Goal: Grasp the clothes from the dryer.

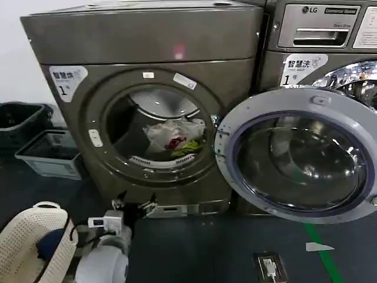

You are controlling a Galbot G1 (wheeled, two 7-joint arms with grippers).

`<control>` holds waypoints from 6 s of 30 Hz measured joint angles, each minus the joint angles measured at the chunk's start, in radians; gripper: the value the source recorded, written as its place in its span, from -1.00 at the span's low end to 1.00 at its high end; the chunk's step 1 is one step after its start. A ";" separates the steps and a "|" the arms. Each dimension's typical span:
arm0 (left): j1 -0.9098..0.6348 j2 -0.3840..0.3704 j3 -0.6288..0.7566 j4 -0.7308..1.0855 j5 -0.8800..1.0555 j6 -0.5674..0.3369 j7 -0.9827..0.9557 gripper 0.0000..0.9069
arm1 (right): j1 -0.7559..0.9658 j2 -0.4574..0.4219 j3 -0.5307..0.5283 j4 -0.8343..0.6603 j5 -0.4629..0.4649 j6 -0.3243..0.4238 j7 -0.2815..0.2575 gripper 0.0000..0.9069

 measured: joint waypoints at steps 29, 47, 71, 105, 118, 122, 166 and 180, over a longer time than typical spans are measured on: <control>0.000 0.002 0.007 -0.012 0.014 0.000 0.003 1.00 | -0.008 0.013 0.008 -0.015 0.055 0.063 0.034 1.00; 0.002 0.001 0.009 -0.011 0.024 0.000 0.003 1.00 | -0.009 0.016 0.005 -0.018 0.064 0.074 0.038 1.00; 0.000 0.001 0.011 -0.004 0.027 0.000 0.003 1.00 | -0.009 0.019 0.001 -0.017 0.065 0.074 0.038 1.00; -0.006 0.000 0.009 0.003 0.032 0.000 0.000 1.00 | -0.011 0.017 -0.013 -0.015 0.058 0.065 0.045 1.00; -0.076 0.007 0.006 0.058 0.087 0.000 0.073 1.00 | -0.001 0.017 -0.031 -0.014 0.051 0.060 0.039 1.00; -0.127 0.019 0.009 0.094 0.185 0.000 0.194 1.00 | 0.002 0.017 -0.037 -0.010 0.051 0.058 0.037 1.00; -0.626 0.087 0.108 0.554 0.965 -0.891 1.276 1.00 | 0.003 0.023 -0.060 -0.030 0.027 0.057 0.028 1.00; -0.590 0.105 0.112 0.639 0.925 -0.879 1.291 1.00 | 0.011 0.030 -0.081 -0.026 0.013 0.059 0.028 1.00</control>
